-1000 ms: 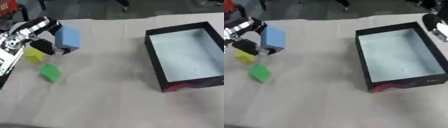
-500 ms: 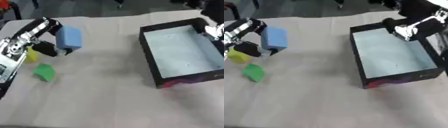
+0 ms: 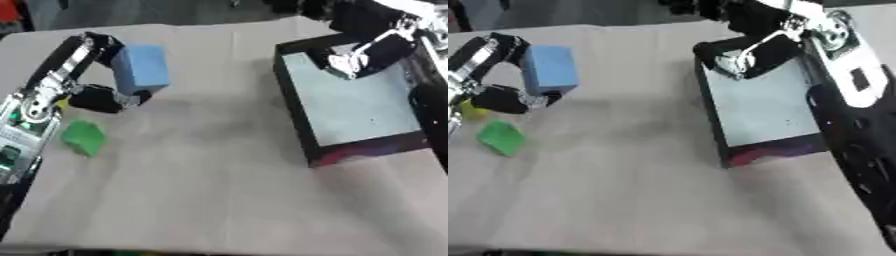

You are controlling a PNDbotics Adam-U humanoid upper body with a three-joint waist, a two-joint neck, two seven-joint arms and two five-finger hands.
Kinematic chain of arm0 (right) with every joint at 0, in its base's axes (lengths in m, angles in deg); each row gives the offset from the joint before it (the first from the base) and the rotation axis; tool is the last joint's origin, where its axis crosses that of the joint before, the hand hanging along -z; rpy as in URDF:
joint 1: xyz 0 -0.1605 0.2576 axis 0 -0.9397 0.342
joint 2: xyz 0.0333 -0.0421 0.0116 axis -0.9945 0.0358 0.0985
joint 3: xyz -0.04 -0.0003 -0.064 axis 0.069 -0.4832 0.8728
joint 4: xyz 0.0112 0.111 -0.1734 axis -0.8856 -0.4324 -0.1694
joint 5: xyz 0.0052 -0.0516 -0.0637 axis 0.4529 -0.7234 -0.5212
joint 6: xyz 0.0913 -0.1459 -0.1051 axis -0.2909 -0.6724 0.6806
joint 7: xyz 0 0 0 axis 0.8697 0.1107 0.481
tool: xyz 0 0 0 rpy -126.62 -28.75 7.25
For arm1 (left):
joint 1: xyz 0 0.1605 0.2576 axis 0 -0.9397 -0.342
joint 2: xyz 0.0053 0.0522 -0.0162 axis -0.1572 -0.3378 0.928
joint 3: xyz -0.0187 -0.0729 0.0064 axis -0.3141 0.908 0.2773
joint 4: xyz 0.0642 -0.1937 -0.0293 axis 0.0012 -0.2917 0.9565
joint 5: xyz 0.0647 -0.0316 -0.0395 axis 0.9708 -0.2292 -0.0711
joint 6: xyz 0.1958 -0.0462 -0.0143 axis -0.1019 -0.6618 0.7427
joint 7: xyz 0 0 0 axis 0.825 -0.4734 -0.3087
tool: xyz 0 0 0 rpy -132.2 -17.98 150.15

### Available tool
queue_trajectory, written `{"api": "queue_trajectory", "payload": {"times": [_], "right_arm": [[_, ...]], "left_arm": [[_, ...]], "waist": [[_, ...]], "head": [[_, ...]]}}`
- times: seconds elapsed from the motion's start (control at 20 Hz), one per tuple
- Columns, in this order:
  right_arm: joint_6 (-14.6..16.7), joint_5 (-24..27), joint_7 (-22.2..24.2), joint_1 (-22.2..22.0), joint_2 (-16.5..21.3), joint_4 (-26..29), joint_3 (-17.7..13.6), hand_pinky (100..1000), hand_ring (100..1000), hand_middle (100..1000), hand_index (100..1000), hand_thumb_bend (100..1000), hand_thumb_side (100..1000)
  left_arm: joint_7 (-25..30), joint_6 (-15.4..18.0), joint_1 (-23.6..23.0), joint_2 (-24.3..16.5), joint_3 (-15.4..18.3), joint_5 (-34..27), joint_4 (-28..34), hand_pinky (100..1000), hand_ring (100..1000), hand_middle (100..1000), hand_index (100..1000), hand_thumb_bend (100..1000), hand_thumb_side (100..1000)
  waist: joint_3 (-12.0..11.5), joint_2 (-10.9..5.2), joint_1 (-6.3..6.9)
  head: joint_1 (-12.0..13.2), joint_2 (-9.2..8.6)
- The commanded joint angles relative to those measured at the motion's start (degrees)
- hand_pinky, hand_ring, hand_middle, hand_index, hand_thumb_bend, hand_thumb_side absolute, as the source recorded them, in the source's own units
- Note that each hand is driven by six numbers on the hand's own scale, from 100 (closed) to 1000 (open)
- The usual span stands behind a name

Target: Pick up the objects with one hand, pass them to the other hand, and then place them into the box on the other side of the table.

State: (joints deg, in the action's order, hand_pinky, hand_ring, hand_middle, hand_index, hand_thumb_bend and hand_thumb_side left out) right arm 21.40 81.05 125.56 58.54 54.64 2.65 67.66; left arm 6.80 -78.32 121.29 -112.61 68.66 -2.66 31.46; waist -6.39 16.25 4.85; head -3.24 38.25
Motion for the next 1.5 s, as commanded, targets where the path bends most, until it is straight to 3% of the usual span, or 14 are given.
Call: {"api": "queue_trajectory", "payload": {"times": [0.05, 0.35, 0.75, 1.0, 1.05, 1.1, 1.5], "right_arm": [[2.05, -1.31, 1.35, 1.97, -0.9, -0.55, 0.46, 1000, 1000, 980, 1000, 100, 100], [4.13, -4.35, 1.08, 3.75, -3.21, -2.58, 1.48, 1000, 1000, 963, 1000, 107, 100], [8.44, -10.15, 0.77, 5.76, -6.02, -6.28, 2.57, 1000, 1000, 942, 1000, 253, 100], [10.33, -11.38, 0.68, 6.08, -6.55, -7.42, 2.86, 1000, 1000, 942, 1000, 253, 100], [10.56, -11.43, 0.76, 6.25, -6.7, -7.36, 3.02, 1000, 1000, 944, 1000, 360, 100], [11.09, -11.52, 1.17, 6.75, -7.12, -6.96, 3.51, 1000, 1000, 942, 1000, 380, 100], [17.33, -13.99, 1.95, 7.62, -8.25, -8.28, 4.5, 1000, 1000, 929, 1000, 390, 100]], "left_arm": [[-1.35, 0.16, 0.38, 0.5, 0.84, 1.39, 2.24, 706, 517, 404, 486, 152, 100], [-1.48, -0.16, -0.18, 3.44, 0.56, 0.43, 3.84, 707, 511, 398, 482, 122, 100], [-0.3, -0.81, -0.59, 6.66, -0.42, -2.34, 6.26, 709, 506, 393, 479, 100, 100], [-0.06, -1.07, -0.65, 7.21, -0.56, -2.74, 6.73, 709, 506, 393, 479, 100, 100], [-0.05, -1.08, -0.72, 7.44, -0.58, -2.85, 6.85, 707, 499, 387, 475, 100, 100], [-0.08, -1.21, -0.9, 8.23, -0.61, -3.3, 7.05, 705, 496, 383, 471, 100, 100], [-0.66, -3.35, -1.09, 11.34, -0.96, -7.21, 7.14, 702, 487, 374, 464, 100, 100]], "waist": [[-0.34, -5.33, -0.84], [-1.33, -5.06, -0.84], [-2.17, -4.95, -0.84], [-2.32, -4.93, -0.83], [-2.44, -4.89, -0.87], [-2.6, -4.78, -0.91], [-2.93, -4.56, -0.96]], "head": [[-0.65, -0.39], [-2.12, -0.9], [-2.62, -1.64], [-2.67, -1.71], [-2.79, -1.77], [-2.95, -1.89], [-4.11, -1.79]]}}
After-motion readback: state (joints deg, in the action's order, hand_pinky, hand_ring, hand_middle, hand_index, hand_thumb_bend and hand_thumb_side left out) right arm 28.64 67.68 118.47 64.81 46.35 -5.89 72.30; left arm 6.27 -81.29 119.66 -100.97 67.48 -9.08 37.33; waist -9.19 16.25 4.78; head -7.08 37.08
